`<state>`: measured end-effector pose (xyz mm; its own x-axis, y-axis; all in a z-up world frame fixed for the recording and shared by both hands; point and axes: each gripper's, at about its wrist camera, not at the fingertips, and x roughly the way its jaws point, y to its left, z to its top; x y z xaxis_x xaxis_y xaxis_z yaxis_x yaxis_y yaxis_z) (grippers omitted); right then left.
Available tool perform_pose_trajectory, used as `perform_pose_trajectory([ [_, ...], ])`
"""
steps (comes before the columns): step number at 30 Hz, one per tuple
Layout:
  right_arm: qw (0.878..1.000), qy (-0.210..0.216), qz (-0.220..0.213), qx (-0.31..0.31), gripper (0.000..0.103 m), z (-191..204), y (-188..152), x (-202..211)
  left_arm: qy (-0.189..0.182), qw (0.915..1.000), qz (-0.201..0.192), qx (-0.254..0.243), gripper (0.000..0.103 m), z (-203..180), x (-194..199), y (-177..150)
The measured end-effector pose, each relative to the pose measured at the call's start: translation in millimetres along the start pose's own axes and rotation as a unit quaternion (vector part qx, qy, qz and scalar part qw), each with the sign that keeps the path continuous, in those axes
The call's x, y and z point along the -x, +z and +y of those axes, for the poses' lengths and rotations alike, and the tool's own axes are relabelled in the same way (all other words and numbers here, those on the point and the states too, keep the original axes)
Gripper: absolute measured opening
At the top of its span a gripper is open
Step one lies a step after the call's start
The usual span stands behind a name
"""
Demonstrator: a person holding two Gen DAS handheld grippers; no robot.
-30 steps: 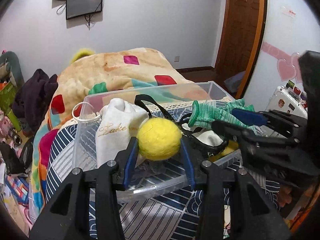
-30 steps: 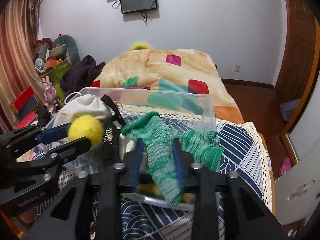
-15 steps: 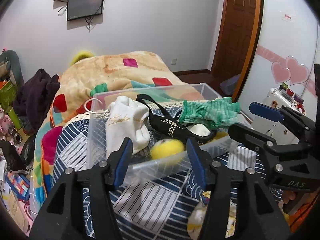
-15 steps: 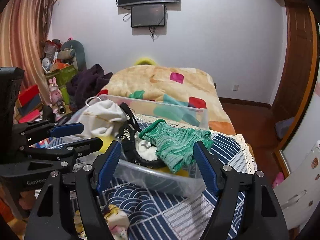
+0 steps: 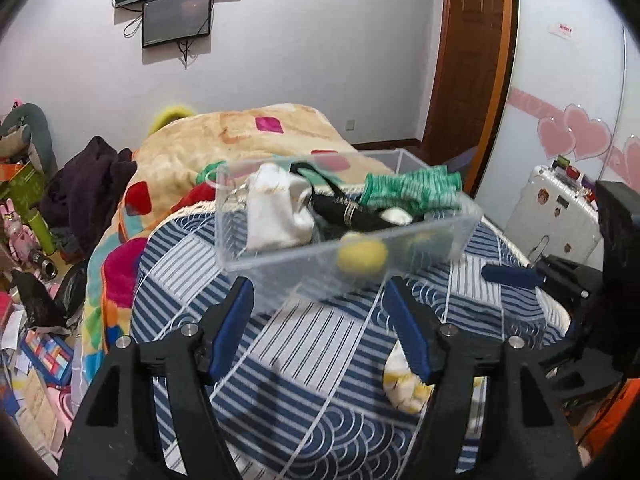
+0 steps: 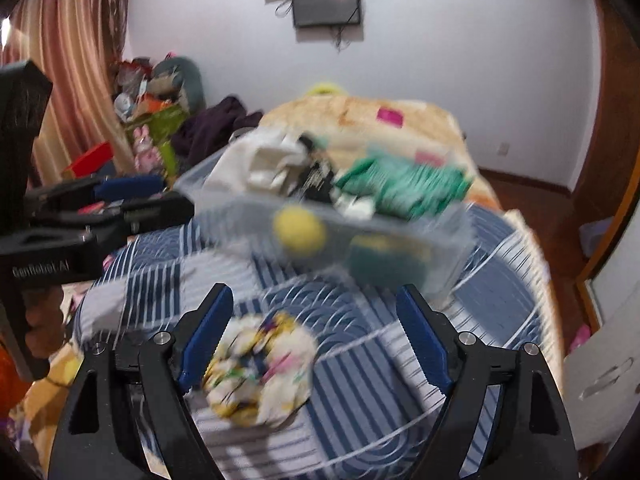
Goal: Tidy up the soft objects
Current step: 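Grasp the floral cloth scrunchie from the bed with the right gripper, then lower the floral scrunchie into the clear box and open the right gripper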
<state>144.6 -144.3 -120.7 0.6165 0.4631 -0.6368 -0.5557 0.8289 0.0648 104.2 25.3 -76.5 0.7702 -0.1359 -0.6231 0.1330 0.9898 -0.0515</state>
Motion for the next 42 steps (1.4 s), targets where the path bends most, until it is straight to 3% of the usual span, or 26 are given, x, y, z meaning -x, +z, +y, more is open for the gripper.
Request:
perform_pose_trajectory([
  [6,0.997,0.035,0.066,0.022,0.081,18,-22,-28,0.0,0.9999,0.011,-0.007,0.068,-4,1,-14],
  [8,0.996,0.039,0.079,0.028,0.069,22,-27,-37,0.004,0.9999,0.007,-0.012,0.068,-6,3,-15],
  [9,0.995,0.044,0.086,0.03,0.057,23,-29,-41,0.005,0.9999,0.003,-0.013,0.068,-6,5,-14],
  [11,0.995,0.043,0.079,0.034,0.049,25,-30,-42,0.003,0.9999,-0.001,-0.011,0.068,-7,7,-14],
  [13,0.995,0.052,0.079,0.033,0.027,25,-28,-43,0.001,1.0,-0.006,-0.006,0.068,-7,9,-12],
  [15,0.996,0.049,0.073,0.028,0.019,25,-26,-42,0.0,0.9999,-0.012,-0.002,0.068,-5,10,-10],
  [25,0.999,0.02,-0.025,0.006,0.018,15,19,-10,0.022,0.9979,-0.06,0.012,0.068,0,24,7],
  [31,0.997,-0.002,-0.073,-0.009,0.018,3,55,-13,0.034,0.9951,-0.09,0.021,0.075,3,31,16],
  [36,0.998,-0.006,-0.058,-0.02,0.018,-4,77,-42,0.036,0.9946,-0.095,0.023,0.075,3,28,18],
  [42,0.999,0.014,-0.018,-0.027,0.021,-2,73,-69,0.037,0.9945,-0.095,0.024,0.075,6,24,18],
])
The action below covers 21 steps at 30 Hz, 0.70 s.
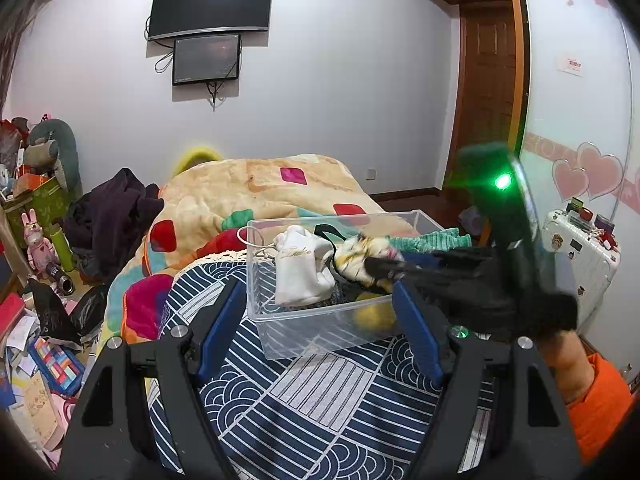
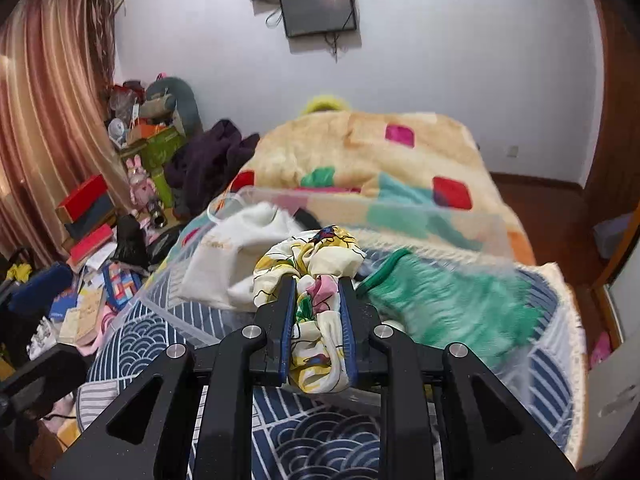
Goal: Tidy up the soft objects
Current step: 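Lower the floral scrunchie into the clear box and open the right gripper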
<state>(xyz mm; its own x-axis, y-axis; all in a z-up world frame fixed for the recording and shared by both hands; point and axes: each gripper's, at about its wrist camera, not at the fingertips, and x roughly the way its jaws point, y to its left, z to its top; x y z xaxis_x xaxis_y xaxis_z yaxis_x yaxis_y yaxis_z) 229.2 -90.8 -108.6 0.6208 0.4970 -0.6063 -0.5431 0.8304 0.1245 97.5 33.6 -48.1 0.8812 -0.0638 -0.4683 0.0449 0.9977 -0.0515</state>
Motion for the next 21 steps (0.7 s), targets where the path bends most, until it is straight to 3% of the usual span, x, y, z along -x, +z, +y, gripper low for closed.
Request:
perform_pose_trajectory([
  [2,1.0,-0.011,0.009,0.015,0.022,6,-5,-4,0.0,1.0,0.0,0.001,0.075,1,-1,0],
  [4,0.999,-0.027,0.011,0.028,0.037,10,-8,-2,0.001,1.0,-0.002,0.004,0.075,2,-1,1],
  [7,0.999,-0.037,-0.002,0.029,0.052,7,-9,11,0.001,0.9999,-0.008,0.009,0.075,4,1,3],
  [15,0.997,-0.035,-0.059,0.022,0.054,-2,1,64,-0.002,0.999,-0.038,0.021,0.075,6,15,18],
  [21,0.99,-0.04,-0.134,0.02,0.065,-2,10,124,-0.012,0.9966,-0.078,0.022,0.076,0,37,40],
])
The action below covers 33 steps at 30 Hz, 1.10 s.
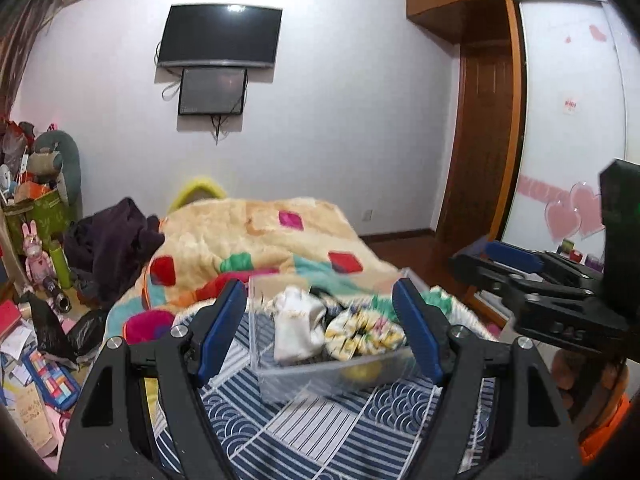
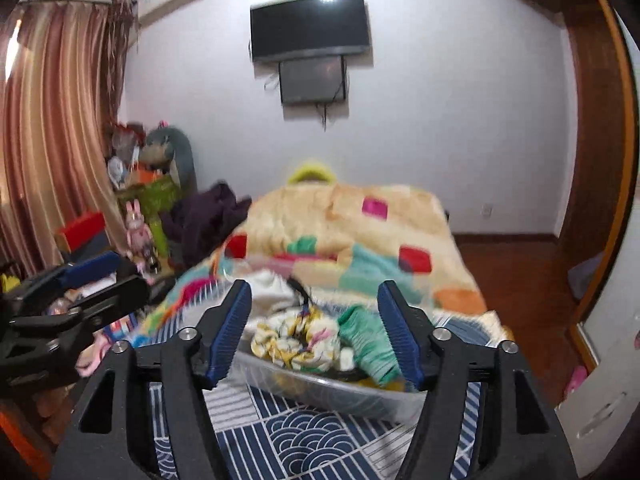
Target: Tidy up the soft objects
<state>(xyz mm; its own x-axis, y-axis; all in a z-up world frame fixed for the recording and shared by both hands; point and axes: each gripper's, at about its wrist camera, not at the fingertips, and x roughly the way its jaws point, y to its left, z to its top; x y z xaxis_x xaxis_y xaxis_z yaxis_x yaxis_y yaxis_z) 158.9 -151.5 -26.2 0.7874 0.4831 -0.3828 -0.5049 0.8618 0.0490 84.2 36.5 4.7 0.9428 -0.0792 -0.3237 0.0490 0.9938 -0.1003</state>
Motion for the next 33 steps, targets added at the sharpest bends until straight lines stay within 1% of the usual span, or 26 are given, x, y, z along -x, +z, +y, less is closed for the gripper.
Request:
perform_pose_trajectory([
  [3,0.999,-0.006,-0.035,0.0,0.073,-2,9,23,-0.001,0.9998,-0.019,-0.003,0.079,-6,10,11],
  [4,0.999,-0.006,-0.044,-0.002,0.074,-3,12,30,-0.002,0.9997,-0.024,-0.004,0.08,-7,13,13],
  [6,0.998,-0.006,-0.062,-0.003,0.075,-3,16,43,-0.002,0.9993,-0.037,-0.008,0.086,-10,22,18],
  [9,0.997,-0.014,-0.082,-0.003,0.087,-1,19,57,0.002,0.9986,-0.05,-0.017,0.094,-17,31,21],
  [11,0.995,-0.016,-0.093,-0.004,0.09,1,19,63,0.004,0.9982,-0.055,-0.021,0.099,-19,35,22],
  [12,0.995,-0.016,-0.095,-0.004,0.095,1,20,63,0.004,0.9981,-0.058,-0.022,0.102,-20,38,22],
  [13,0.995,-0.015,-0.098,-0.005,0.101,2,20,65,0.003,0.9981,-0.058,-0.022,0.102,-20,39,22],
  [14,0.995,-0.015,-0.101,-0.005,0.103,3,20,65,0.002,0.9981,-0.059,-0.021,0.102,-20,40,23],
  [33,0.993,-0.021,-0.113,-0.001,0.103,9,13,70,0.004,0.9978,-0.062,-0.021,0.103,-19,44,21],
])
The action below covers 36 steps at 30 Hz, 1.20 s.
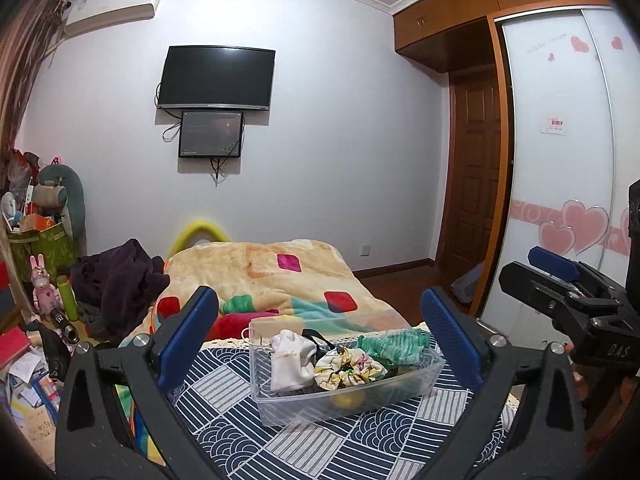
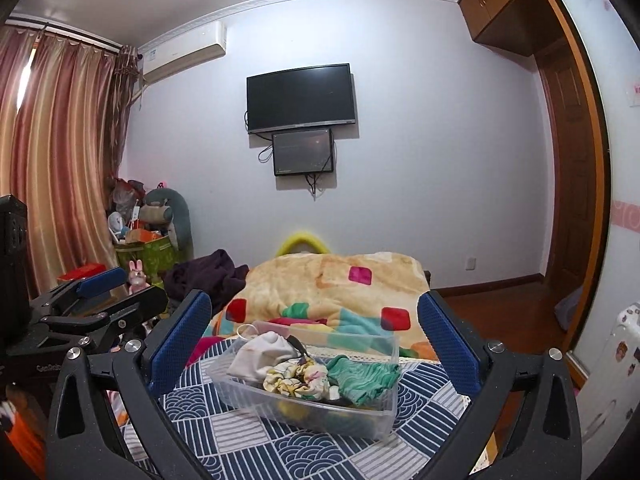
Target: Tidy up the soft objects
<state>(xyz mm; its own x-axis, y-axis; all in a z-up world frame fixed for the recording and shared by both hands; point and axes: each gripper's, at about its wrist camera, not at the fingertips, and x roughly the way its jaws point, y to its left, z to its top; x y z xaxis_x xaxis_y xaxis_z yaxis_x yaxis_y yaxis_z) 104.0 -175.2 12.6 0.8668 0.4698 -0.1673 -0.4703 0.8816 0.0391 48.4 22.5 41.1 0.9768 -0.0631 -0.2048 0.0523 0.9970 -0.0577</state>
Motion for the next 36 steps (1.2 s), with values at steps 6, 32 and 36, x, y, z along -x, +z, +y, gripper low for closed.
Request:
perform_pose_trajectory([
  [6,1.0,0.001,0.002,-0.001,0.103,1.9,-1.8,0.6,0.002,1.0,0.002,-0.002,0.103,-0.6,-1.1,-1.9],
  [32,1.0,0.0,0.008,-0.015,0.103,-1.9,-5.8,6.5,-0.026,0.9996,0.012,-0.002,0.103,-6.2,-0.5,-2.2],
  [36,1.0,0.0,0.008,-0.015,0.103,-2.0,-6.1,6.1,-0.016,0.9998,0.005,-0.011,0.103,-9.6,2.3,-3.8],
])
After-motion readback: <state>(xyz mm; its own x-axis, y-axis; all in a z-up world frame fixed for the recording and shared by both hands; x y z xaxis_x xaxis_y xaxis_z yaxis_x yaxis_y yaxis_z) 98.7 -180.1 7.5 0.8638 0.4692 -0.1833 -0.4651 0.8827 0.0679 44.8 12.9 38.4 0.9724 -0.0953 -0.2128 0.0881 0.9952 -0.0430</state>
